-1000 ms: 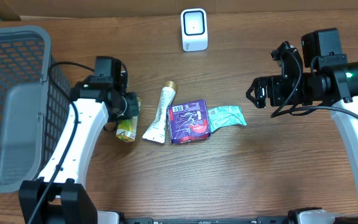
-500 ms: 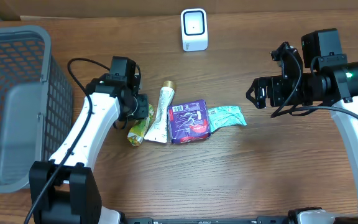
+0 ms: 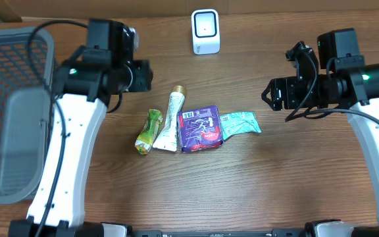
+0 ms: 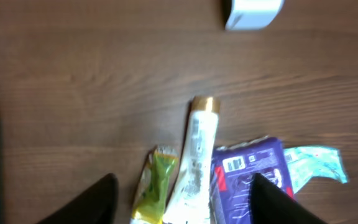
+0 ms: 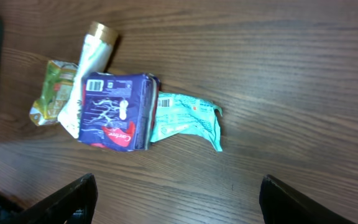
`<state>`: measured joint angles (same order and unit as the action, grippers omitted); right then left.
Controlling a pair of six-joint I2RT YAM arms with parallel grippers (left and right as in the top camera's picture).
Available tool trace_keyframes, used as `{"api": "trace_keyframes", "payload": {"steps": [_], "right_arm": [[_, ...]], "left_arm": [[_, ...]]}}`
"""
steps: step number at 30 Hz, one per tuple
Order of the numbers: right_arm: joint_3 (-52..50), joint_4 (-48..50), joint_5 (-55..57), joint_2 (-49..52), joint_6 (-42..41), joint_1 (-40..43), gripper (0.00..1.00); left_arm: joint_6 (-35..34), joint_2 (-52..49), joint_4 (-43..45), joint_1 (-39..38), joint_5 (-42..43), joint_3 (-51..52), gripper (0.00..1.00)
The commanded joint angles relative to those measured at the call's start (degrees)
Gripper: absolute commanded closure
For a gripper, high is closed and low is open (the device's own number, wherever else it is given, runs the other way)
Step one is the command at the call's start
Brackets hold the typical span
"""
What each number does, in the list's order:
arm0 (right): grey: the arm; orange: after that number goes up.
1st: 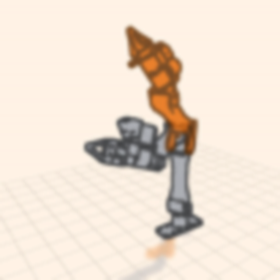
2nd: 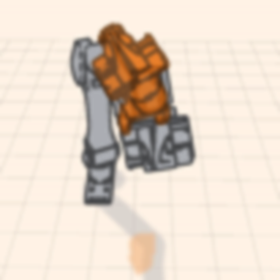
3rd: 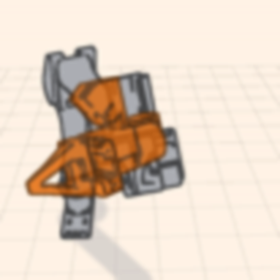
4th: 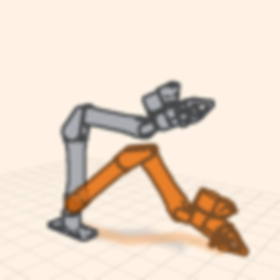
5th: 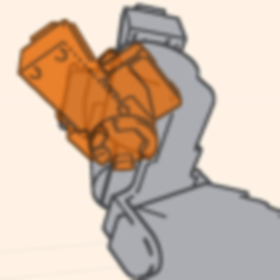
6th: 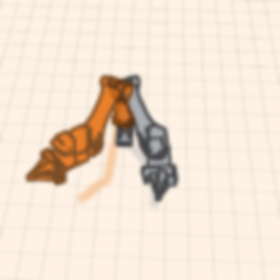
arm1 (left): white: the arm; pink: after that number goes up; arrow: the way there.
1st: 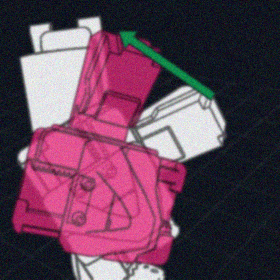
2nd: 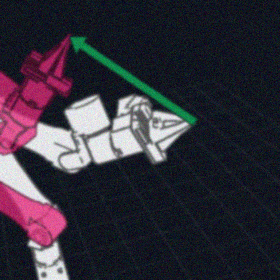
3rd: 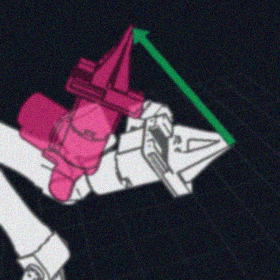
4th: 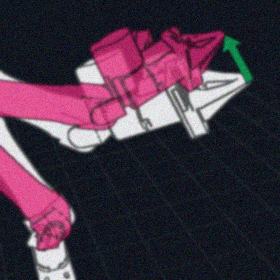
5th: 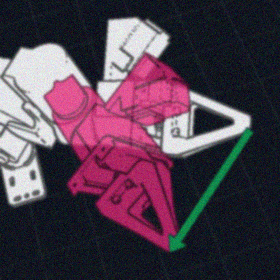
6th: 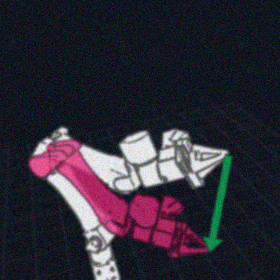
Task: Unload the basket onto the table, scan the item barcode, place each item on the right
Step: 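Place the yellow-green pouch left of the white tube and lift gripper, then reach the right gripper to the green-white pouch and grasp it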
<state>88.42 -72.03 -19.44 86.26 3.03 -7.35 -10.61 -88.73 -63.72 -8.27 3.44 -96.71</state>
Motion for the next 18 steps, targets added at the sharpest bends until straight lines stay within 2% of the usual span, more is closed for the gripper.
{"api": "trace_keyframes", "payload": {"steps": [1, 2, 7, 10, 14, 18], "right_arm": [[-3.4, 1.3, -1.4, 1.9, 0.2, 1.4, 0.16], [-4.3, 2.0, -2.3, 2.4, 0.2, 1.7, 0.16], [-12.6, 11.3, -6.8, 4.5, -0.6, 4.1, 0.16], [-16.9, 14.8, -6.8, 4.5, -1.2, 4.9, 0.13], [-21.3, 17.7, -6.8, 4.5, -0.5, 5.5, 0.07], [-23.2, 19.5, -6.8, 4.5, 1.6, 7.0, 0.07]], "left_arm": [[0.3, 0.0, -0.6, -0.4, 1.5, -0.9, 0.04], [0.3, 0.0, -0.5, -0.4, 1.5, -0.8, 0.00], [0.3, -0.1, -0.1, -0.4, 1.5, -0.8, 0.00], [0.3, -0.1, -0.1, -0.4, 1.5, -0.8, 0.01], [0.1, -0.1, -0.1, -0.3, 1.5, -0.8, 0.00], [0.2, -0.1, -0.1, -0.3, 0.7, -0.8, 0.00]]}}
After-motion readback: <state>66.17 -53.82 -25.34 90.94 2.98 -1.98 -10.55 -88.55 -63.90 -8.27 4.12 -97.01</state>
